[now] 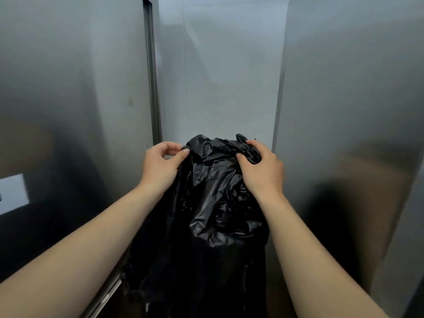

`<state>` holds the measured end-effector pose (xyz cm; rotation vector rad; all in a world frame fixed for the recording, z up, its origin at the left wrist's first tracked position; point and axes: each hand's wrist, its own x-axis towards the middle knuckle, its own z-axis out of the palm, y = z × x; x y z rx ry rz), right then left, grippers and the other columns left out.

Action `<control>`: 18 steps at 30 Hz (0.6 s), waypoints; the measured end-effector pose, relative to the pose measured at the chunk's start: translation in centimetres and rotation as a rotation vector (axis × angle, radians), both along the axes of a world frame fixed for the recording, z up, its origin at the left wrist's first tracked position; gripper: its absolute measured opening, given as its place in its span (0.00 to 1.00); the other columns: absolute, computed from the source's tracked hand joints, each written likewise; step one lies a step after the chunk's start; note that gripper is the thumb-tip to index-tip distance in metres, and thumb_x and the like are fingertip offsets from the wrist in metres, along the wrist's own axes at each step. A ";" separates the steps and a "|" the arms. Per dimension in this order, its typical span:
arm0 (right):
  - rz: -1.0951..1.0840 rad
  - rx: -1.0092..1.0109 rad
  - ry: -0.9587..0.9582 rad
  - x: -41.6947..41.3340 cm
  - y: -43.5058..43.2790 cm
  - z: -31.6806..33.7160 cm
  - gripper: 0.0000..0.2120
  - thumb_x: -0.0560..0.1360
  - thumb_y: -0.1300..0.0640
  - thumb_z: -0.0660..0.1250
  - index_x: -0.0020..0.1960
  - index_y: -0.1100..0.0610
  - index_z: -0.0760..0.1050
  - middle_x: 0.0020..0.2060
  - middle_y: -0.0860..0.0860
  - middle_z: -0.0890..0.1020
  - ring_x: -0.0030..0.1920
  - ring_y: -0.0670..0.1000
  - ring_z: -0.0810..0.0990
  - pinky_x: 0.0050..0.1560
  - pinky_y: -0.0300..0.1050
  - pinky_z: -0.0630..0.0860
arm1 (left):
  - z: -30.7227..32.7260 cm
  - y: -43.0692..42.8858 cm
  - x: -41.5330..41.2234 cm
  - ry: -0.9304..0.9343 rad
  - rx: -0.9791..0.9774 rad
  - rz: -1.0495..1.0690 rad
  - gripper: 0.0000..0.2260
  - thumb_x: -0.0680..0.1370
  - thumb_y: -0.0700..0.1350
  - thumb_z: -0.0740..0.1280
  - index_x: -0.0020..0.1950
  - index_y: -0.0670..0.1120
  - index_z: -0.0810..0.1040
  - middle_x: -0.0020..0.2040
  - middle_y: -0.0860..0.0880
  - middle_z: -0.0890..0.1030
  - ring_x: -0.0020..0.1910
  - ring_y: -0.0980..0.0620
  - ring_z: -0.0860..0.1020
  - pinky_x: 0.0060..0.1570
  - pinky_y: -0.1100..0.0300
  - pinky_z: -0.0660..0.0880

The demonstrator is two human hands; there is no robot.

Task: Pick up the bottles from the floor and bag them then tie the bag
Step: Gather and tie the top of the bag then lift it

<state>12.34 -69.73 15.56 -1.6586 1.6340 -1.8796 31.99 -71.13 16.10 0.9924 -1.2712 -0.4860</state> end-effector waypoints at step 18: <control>-0.203 0.196 0.079 -0.4 -15.9 -6.0 0.19 0.70 0.48 0.69 0.61 0.44 0.75 0.57 0.48 0.81 0.58 0.51 0.78 0.54 0.39 0.71 | -7.0 -20.1 0.1 -0.149 0.175 -0.043 0.07 0.71 0.48 0.72 0.35 0.53 0.76 0.34 0.55 0.79 0.32 0.51 0.77 0.40 0.55 0.75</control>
